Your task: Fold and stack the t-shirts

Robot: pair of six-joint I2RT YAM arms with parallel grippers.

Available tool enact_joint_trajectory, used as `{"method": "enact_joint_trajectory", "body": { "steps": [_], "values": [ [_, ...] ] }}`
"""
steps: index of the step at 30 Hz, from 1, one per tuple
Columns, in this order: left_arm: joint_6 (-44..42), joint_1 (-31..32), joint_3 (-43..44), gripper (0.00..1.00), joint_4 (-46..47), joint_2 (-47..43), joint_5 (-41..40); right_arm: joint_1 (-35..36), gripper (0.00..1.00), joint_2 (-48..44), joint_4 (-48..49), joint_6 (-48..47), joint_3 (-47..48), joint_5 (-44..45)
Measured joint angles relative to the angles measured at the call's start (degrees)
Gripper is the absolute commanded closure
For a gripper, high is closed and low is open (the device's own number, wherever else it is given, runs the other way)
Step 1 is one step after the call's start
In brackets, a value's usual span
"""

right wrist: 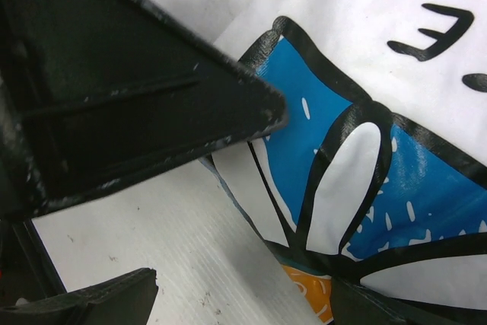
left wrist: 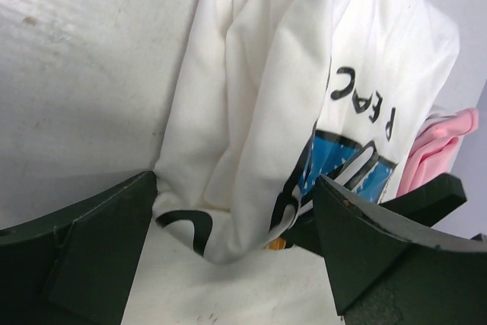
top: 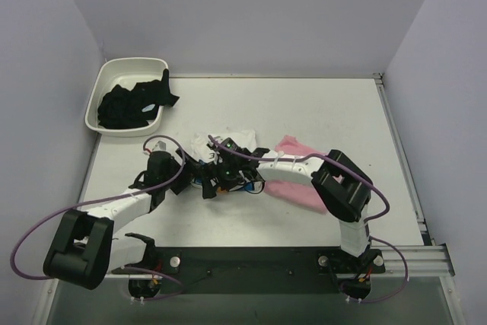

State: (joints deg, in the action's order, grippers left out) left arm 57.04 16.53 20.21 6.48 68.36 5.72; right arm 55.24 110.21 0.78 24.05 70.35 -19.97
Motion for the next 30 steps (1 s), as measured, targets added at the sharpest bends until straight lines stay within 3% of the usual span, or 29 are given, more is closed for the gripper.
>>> {"method": "enact_joint_trajectory", "body": {
  "steps": [5,6,8,12,21,30],
  "values": [
    [2.5,0.5,-0.4,0.33,8.0,5.2,-0.4,0.2,0.0,-0.9,-0.2,0.0,-1.1,0.0],
    [3.0,0.6,-0.7,0.48,9.2,6.1,-0.6,0.3,0.0,-1.0,-0.2,0.0,-1.3,0.0],
    [3.8,0.8,-1.0,0.6,10.8,7.1,-0.8,0.3,0.0,-1.2,-0.4,0.0,-1.5,0.0],
    [4.7,1.2,-2.0,1.0,11.4,8.3,-1.7,0.4,0.0,-1.2,-0.5,0.1,-1.6,-0.1],
    [5.3,1.9,-3.4,1.0,8.7,4.5,-2.9,0.6,0.0,-1.2,-0.8,0.6,-1.6,-0.5],
    [4.1,2.3,-7.5,1.0,-8.2,-13.5,-4.7,-0.5,0.0,-4.3,-8.8,0.9,3.6,4.9]
  ]
}}
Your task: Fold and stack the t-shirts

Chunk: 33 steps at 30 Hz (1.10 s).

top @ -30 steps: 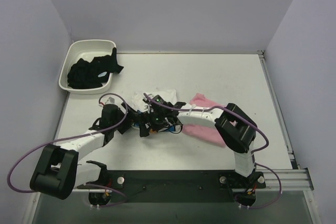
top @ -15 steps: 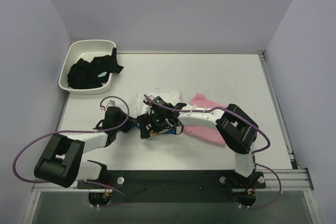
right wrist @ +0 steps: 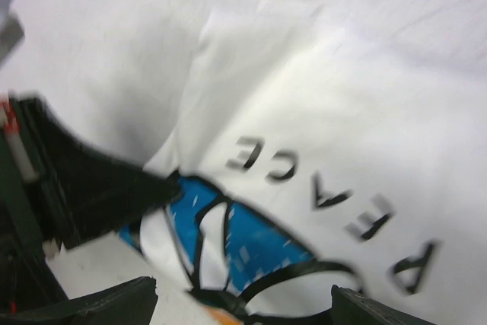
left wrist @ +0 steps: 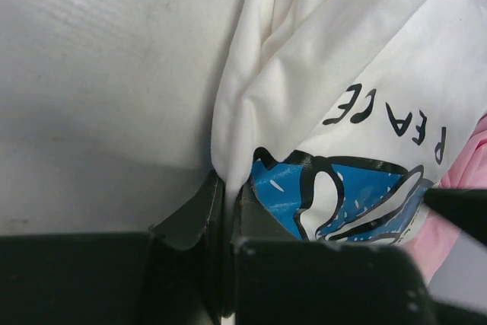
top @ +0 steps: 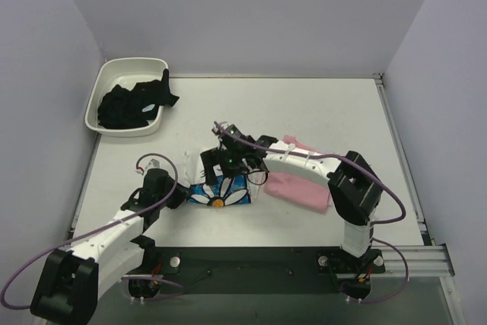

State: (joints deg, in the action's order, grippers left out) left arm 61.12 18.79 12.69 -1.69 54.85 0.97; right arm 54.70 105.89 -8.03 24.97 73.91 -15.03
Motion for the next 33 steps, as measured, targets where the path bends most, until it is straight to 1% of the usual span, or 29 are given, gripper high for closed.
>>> {"method": "enact_joint_trajectory", "body": {
  "steps": [3,7,11,15,21,33],
  "values": [
    [-0.5,0.0,-0.6,1.0,-6.4,-5.8,-0.1,-4.9,0.0,-0.7,-3.4,-0.6,6.3,1.7],
    [-1.0,0.0,-0.8,1.0,-12.0,-10.3,-0.1,-12.0,0.0,-0.4,-6.4,-1.3,14.2,4.2],
    [-1.3,0.0,-1.3,1.0,-13.8,-11.8,-0.1,-16.0,0.0,1.6,-7.8,-1.3,16.3,5.0],
    [-1.4,0.0,-1.4,1.0,-13.8,-11.8,-0.1,-16.8,0.0,6.7,-9.4,-1.3,15.8,4.7],
    [-1.5,0.0,-1.4,1.0,-13.8,-11.5,-0.2,-16.8,0.0,12.8,-9.4,-1.0,12.2,2.8],
    [-1.8,-0.4,-1.3,1.0,-13.7,-11.1,-0.2,-16.8,0.01,12.5,-4.1,-0.8,9.4,0.4]
  ]
}}
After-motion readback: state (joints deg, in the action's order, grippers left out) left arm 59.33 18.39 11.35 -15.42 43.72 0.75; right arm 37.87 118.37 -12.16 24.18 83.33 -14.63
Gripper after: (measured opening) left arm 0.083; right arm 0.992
